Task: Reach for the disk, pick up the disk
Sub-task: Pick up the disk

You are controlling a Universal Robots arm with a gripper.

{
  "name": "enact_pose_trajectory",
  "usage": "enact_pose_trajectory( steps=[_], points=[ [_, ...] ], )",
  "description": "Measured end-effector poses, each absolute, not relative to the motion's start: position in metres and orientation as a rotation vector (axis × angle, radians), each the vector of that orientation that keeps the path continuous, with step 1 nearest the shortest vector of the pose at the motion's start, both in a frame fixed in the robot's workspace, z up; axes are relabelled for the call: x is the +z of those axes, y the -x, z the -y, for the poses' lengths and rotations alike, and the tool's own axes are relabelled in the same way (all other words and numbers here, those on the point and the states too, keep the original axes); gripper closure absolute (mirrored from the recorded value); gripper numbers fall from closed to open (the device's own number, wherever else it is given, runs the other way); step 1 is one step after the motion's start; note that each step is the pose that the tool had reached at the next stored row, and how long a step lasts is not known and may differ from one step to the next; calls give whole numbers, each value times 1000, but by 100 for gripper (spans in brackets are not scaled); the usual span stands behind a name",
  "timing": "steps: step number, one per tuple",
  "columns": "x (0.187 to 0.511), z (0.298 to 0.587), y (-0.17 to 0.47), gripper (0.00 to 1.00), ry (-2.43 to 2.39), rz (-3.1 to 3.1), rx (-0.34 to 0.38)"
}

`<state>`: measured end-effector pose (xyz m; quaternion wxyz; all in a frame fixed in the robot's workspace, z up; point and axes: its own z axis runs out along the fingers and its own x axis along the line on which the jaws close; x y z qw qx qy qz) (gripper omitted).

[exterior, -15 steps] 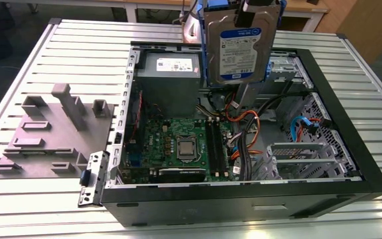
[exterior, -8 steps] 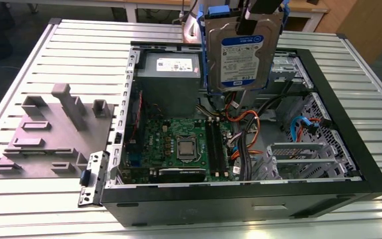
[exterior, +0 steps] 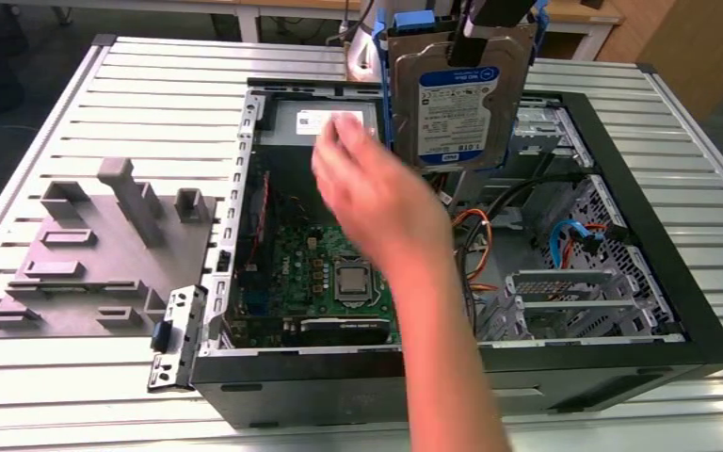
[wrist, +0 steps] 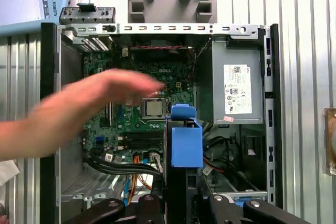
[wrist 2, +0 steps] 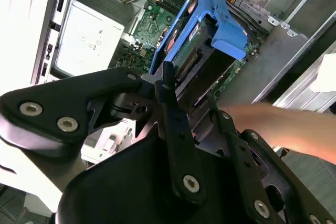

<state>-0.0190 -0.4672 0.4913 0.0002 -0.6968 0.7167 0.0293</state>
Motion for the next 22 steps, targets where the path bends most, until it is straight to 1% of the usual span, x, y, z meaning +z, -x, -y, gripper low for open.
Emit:
enact_pose_trajectory(
  steps=[7, 8, 9, 10, 11, 13, 14, 22],
  points=[
    [491, 467, 19, 65, 2189, -2251, 92],
    [491, 467, 19, 64, 2189, -2251, 92],
    [491, 467, 19, 59, 2189, -2251, 92],
    [491, 467, 19, 59, 2189, -2251, 92],
    [491, 467, 19, 53, 2189, -2251, 92],
    [491, 467, 19, 53, 2189, -2251, 92],
    [491, 467, 19, 46, 2189, -2251, 92],
    [491, 467, 19, 46, 2189, -2251, 92]
  ],
)
